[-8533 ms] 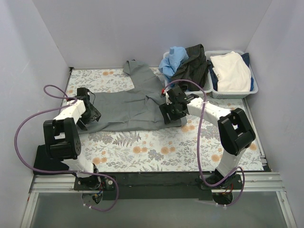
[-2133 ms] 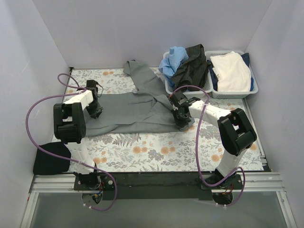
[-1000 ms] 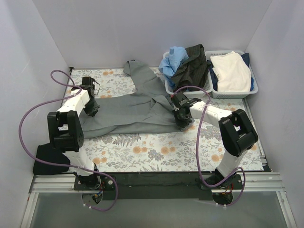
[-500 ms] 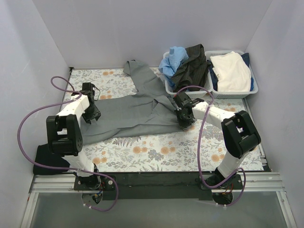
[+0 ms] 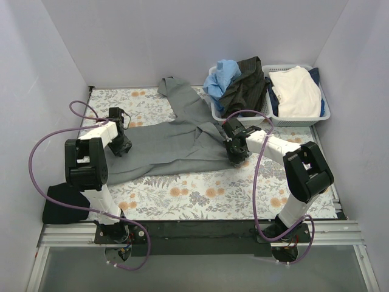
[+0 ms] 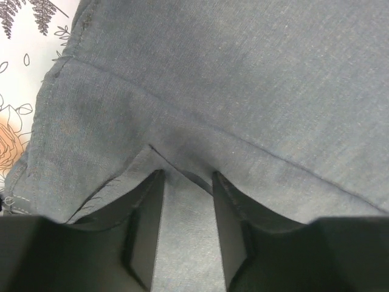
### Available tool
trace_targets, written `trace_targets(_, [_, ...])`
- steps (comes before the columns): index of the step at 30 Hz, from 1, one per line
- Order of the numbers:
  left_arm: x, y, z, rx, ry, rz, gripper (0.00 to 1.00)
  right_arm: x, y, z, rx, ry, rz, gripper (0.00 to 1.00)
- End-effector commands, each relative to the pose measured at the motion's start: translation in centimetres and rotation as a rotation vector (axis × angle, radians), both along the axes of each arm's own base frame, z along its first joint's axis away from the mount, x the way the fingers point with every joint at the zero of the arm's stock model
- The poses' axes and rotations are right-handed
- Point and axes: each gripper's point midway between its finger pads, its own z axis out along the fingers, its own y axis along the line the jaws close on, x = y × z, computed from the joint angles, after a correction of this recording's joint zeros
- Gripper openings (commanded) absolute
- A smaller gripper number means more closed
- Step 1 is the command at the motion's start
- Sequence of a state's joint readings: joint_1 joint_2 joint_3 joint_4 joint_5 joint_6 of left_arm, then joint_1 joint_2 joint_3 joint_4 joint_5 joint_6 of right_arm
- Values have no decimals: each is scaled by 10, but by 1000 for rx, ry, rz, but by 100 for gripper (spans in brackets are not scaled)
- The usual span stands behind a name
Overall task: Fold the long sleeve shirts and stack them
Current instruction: Flatten the shirt out
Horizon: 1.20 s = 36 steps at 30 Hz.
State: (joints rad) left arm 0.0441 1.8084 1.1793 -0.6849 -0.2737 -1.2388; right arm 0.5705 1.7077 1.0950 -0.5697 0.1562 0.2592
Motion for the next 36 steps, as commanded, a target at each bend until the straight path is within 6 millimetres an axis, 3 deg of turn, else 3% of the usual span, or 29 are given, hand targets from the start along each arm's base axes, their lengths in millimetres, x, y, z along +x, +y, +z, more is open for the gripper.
trace_targets(1, [2, 8, 2, 35, -25, 23, 32, -1, -2, 5, 11, -14, -12, 1])
trace_targets(5, [-3, 10, 7, 48, -19, 24, 22, 0, -1, 4, 8, -12, -9, 1])
trace_targets(15, [-11, 18, 31, 97, -37, 22, 21, 2, 0, 2, 5, -10, -5, 1])
trace_targets(19, [-14, 14, 27, 75, -27, 19, 7, 2, 0, 2, 5, -9, -3, 1])
trace_targets(20, [-14, 13, 26, 68, -25, 17, 0, 3, 0, 2, 5, -10, -5, 1])
trace_targets(25, [-22, 12, 20, 61, -3, 9, 0, 2, -2, 2, -1, -13, -7, 1])
trace_targets(31, [-26, 11, 55, 61, -43, 7, 0, 0, -5, 7, 4, -26, -18, 1])
trace_targets(36, [-50, 2, 97, 19, -105, 19, 0, -6, -7, 14, 26, -39, -17, 1])
